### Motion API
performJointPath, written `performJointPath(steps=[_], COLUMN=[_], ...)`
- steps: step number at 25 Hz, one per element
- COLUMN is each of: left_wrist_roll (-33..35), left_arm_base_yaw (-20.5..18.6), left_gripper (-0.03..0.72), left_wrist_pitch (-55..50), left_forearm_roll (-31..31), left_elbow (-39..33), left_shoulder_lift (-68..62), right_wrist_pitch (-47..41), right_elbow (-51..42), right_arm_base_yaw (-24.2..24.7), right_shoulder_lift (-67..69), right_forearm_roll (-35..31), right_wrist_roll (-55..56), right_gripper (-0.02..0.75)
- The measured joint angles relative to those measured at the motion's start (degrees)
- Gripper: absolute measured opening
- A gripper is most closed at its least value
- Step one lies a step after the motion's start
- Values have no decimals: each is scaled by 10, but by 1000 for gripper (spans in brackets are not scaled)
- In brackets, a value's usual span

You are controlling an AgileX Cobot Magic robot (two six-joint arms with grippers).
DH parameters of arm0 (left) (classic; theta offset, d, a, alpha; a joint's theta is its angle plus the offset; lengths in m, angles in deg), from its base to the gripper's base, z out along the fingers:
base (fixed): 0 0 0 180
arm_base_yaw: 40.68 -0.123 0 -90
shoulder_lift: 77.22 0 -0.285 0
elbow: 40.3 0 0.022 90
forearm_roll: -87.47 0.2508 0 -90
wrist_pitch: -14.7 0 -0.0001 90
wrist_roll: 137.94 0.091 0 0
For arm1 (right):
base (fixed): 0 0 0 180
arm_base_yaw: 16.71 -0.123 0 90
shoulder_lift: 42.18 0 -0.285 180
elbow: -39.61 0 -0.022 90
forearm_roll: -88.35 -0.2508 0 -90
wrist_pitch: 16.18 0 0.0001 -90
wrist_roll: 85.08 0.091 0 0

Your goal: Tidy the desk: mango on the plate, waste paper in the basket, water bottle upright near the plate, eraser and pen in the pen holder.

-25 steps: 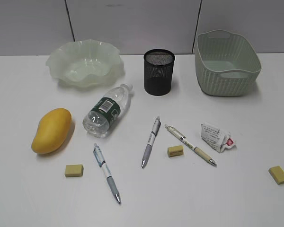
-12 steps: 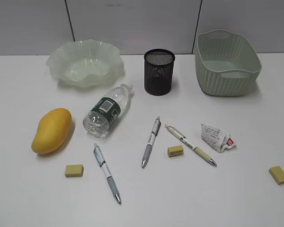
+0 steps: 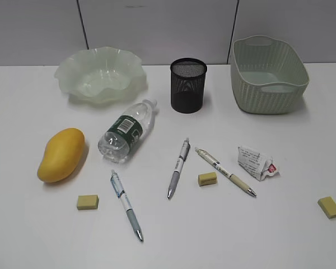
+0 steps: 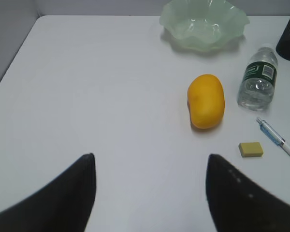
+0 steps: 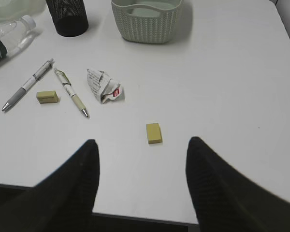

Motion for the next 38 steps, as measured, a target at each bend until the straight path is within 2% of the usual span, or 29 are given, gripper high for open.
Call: performJointPath(steps=[7, 13, 20, 26, 34, 38], left_wrist_roll=[0, 0, 0, 0, 0, 0], left_arm_base_yaw=[0, 0, 0, 0, 0, 6], left_gripper=[535, 535, 535, 535, 535, 539], left_wrist_pitch=[-21, -84, -85, -85, -84, -83], left_forearm_roll=[4, -7, -72, -67, -30, -29], left_elbow=[17, 98, 194, 274, 383, 415], left_shoulder_lift=[-22, -202, -450, -640, -832, -899], right_wrist_pitch=[0, 0, 0, 0, 0, 0], right_elbow=[0, 0, 0, 0, 0, 0], right_arm_base_yaw=[0, 0, 0, 0, 0, 0], right_shoulder_lift=[0, 0, 0, 0, 0, 0], right_forearm_roll=[0, 0, 0, 0, 0, 0], right_wrist_roll=[0, 0, 0, 0, 0, 0], right_gripper=[457, 457, 457, 457, 457, 457])
